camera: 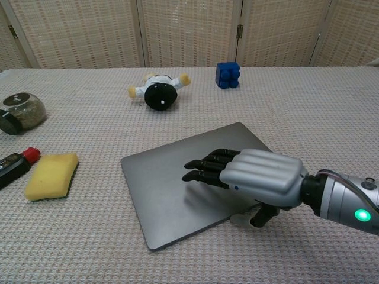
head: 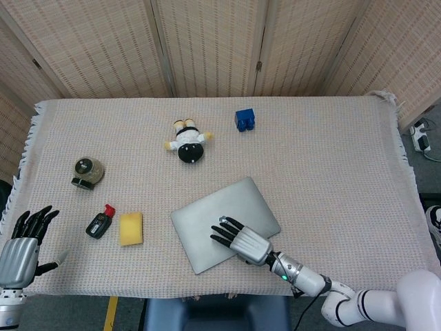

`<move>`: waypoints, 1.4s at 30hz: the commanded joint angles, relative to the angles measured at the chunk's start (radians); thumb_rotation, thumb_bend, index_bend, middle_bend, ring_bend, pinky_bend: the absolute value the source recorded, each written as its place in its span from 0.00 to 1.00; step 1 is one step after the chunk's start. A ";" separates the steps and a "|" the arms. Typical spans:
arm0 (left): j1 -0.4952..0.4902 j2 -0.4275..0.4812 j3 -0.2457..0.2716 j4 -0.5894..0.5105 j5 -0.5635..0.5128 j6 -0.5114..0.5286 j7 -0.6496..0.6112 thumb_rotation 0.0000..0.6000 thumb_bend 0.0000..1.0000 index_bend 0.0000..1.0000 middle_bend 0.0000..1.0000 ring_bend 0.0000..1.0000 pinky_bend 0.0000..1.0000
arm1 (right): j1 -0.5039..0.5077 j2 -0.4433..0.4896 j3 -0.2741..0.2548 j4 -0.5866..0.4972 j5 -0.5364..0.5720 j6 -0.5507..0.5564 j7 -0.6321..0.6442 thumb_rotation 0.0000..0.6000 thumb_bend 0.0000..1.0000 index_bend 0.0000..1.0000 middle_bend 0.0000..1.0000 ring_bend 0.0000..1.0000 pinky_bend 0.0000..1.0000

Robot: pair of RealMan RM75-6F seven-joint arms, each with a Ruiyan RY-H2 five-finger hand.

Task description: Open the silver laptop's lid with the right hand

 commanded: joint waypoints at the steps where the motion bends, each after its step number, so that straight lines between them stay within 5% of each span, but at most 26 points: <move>1: 0.000 -0.001 0.000 0.002 0.001 -0.001 -0.001 1.00 0.28 0.17 0.11 0.14 0.02 | 0.003 -0.003 0.001 0.005 0.005 -0.006 -0.001 1.00 0.40 0.00 0.00 0.00 0.00; 42: -0.010 -0.031 0.009 0.055 0.014 -0.022 -0.031 1.00 0.28 0.17 0.11 0.14 0.02 | 0.037 -0.047 0.040 0.050 0.048 -0.014 -0.054 1.00 0.44 0.00 0.00 0.01 0.00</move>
